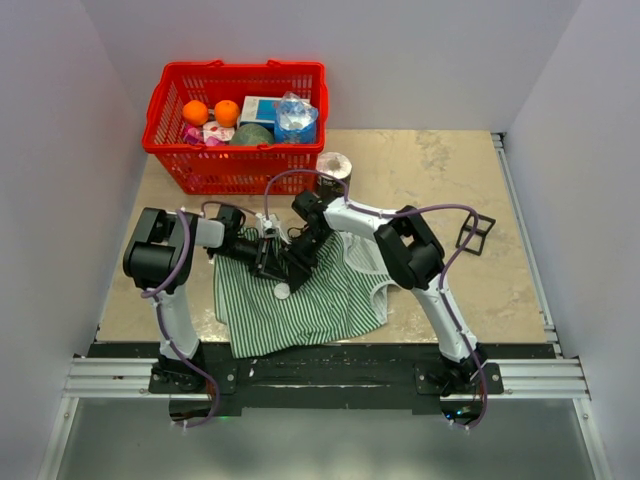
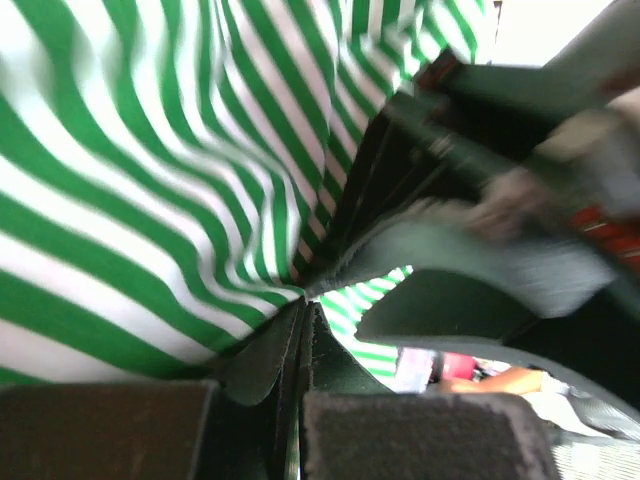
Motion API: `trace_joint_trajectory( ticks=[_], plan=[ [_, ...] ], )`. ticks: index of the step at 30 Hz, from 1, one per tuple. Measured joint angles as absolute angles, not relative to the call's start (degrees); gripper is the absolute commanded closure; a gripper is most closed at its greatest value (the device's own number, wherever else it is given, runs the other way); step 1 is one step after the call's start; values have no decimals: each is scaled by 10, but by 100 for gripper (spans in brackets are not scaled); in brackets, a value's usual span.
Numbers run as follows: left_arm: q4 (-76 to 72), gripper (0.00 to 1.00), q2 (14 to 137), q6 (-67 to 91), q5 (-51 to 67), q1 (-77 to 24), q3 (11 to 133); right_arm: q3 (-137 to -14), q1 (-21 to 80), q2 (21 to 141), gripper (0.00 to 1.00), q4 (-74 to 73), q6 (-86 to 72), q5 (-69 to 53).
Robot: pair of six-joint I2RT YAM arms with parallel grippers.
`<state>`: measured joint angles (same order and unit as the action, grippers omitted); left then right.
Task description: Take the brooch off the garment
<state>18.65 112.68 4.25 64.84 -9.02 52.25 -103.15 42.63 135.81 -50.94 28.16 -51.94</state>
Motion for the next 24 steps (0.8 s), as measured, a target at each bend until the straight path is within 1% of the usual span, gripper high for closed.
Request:
trace_joint_trajectory(
  ticks=[10, 11, 12, 15, 19, 21, 22, 24],
  plan=[
    [185, 100, 1115, 27, 643, -90, 507, -1032, 427, 1364, 54, -522, 274, -548],
    [190, 99, 1111, 23, 640, -90, 507, -1032, 427, 1363, 53, -522, 275, -548],
    [198, 91, 1108, 17, 635, -90, 508, -1030, 427, 1361, 53, -519, 275, -545],
    [265, 83, 1101, -43, 620, -89, 529, -1007, 429, 1333, 51, -502, 277, -514],
    [386, 79, 1100, -171, 604, -85, 597, -945, 426, 1267, 51, -469, 280, -424],
    [413, 73, 1095, -212, 603, -80, 621, -914, 423, 1238, 54, -458, 281, -383],
    [421, 72, 1088, -225, 599, -76, 626, -899, 422, 1223, 57, -453, 282, -364],
    [429, 70, 1066, -237, 590, -68, 628, -881, 422, 1201, 59, -441, 281, -324]
  ],
)
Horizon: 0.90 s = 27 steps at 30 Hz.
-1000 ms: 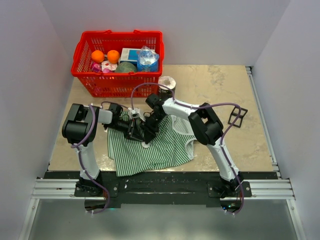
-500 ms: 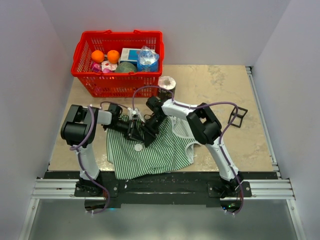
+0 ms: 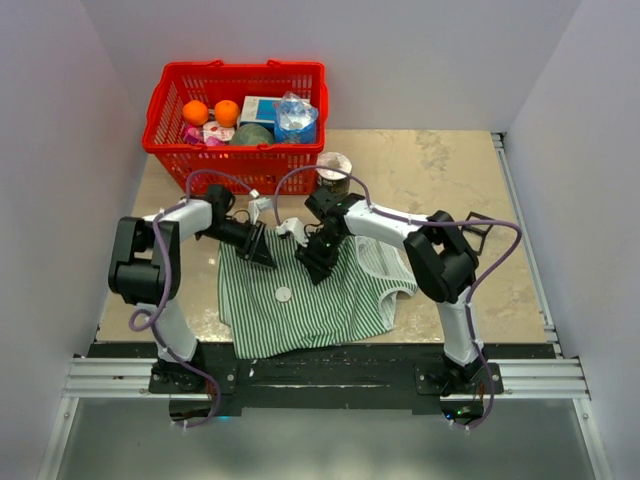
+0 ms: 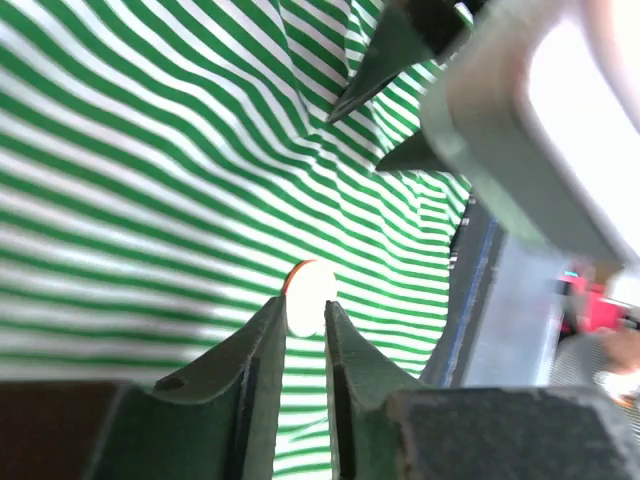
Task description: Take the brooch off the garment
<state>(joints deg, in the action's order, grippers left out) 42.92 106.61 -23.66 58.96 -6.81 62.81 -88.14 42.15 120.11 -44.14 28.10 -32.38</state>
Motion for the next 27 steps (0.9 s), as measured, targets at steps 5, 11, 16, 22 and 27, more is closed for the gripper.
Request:
trace_joint_trajectory(
  ticks=[5, 11, 16, 22, 27],
  plan=[
    [403, 65, 973, -200, 550, -37, 623, -890, 424, 1183, 62, -391, 244, -275],
    [329, 59, 822, -98, 457, 38, 545, -891, 458, 1183, 63, -339, 186, -249],
    [308, 56, 739, -49, 383, 74, 504, -887, 496, 1183, 64, -331, 147, -235],
    [294, 55, 689, -29, 342, 95, 496, -887, 517, 1183, 62, -331, 91, -216],
    [275, 52, 655, -20, 333, 120, 480, -886, 529, 1186, 60, -327, 55, -198]
  ],
)
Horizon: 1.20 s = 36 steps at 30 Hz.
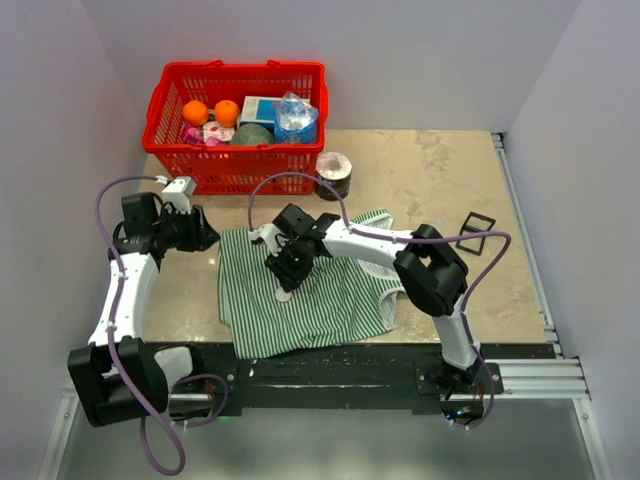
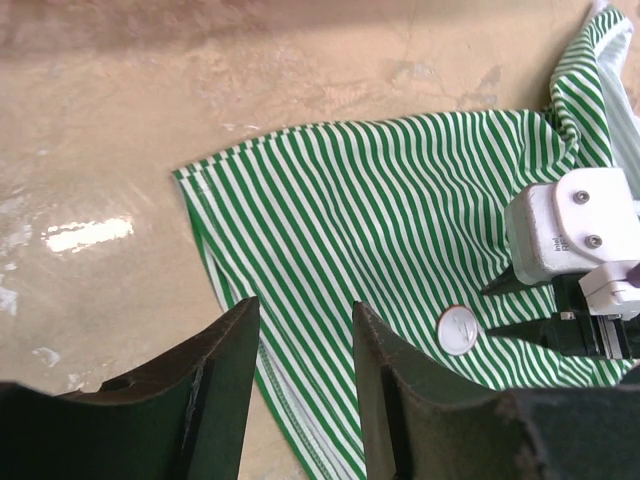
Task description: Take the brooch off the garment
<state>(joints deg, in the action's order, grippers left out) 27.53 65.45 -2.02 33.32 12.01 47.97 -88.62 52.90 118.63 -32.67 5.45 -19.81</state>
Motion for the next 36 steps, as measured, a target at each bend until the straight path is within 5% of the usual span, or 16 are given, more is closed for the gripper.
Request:
trace_joint_trajectory(
  ticks=[28, 36],
  plan=[
    [252, 50, 620, -11, 339, 151, 461, -903, 558, 1218, 69, -330, 10, -158],
    [248, 50, 615, -8, 345, 153, 460, -926, 565, 1217, 65, -348, -5, -139]
  ],
)
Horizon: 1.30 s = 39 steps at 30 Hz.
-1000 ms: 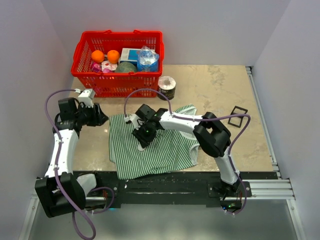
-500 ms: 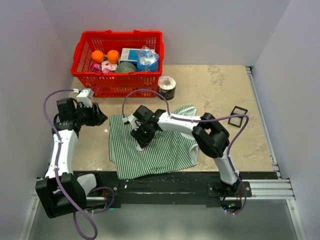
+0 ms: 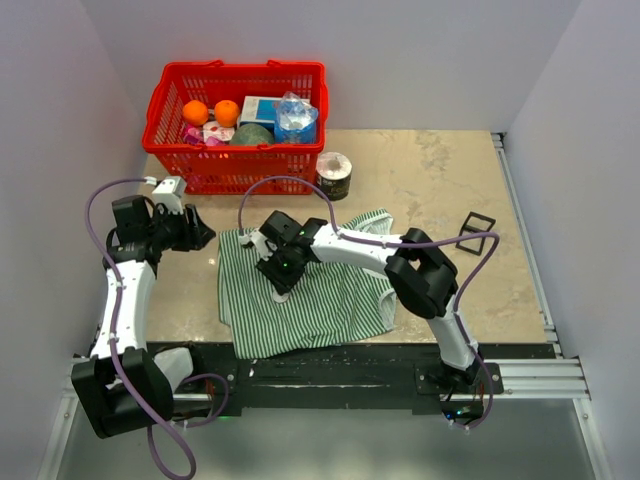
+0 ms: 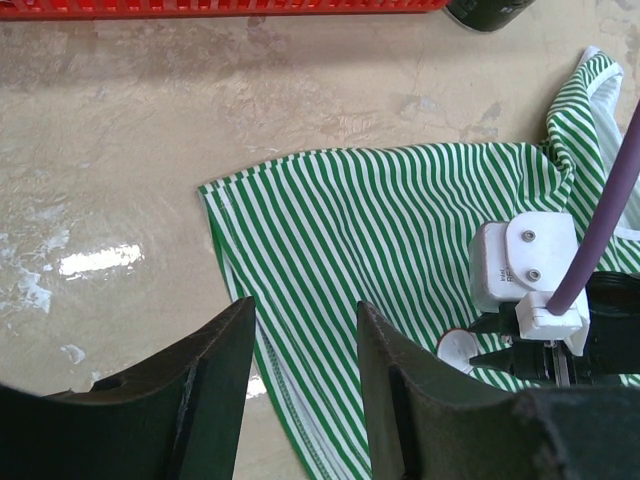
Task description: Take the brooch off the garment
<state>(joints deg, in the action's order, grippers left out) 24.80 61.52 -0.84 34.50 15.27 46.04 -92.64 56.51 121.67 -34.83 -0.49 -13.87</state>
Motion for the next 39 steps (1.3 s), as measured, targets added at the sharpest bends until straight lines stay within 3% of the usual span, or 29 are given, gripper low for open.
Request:
trace_joint_trajectory(
  ticks=[12, 22, 29, 39],
  plan=[
    [245, 50, 608, 4, 350, 153, 460, -943, 568, 1218, 64, -354, -27, -136],
    [244, 50, 608, 5, 354, 153, 460, -958, 577, 1250, 67, -353, -37, -130],
    [244, 50, 608, 5, 355, 154, 460, -959, 581, 1251, 75, -353, -42, -126],
    [236, 50, 613, 10, 362, 154, 460, -959, 583, 1251, 74, -361, -37, -125]
  ],
)
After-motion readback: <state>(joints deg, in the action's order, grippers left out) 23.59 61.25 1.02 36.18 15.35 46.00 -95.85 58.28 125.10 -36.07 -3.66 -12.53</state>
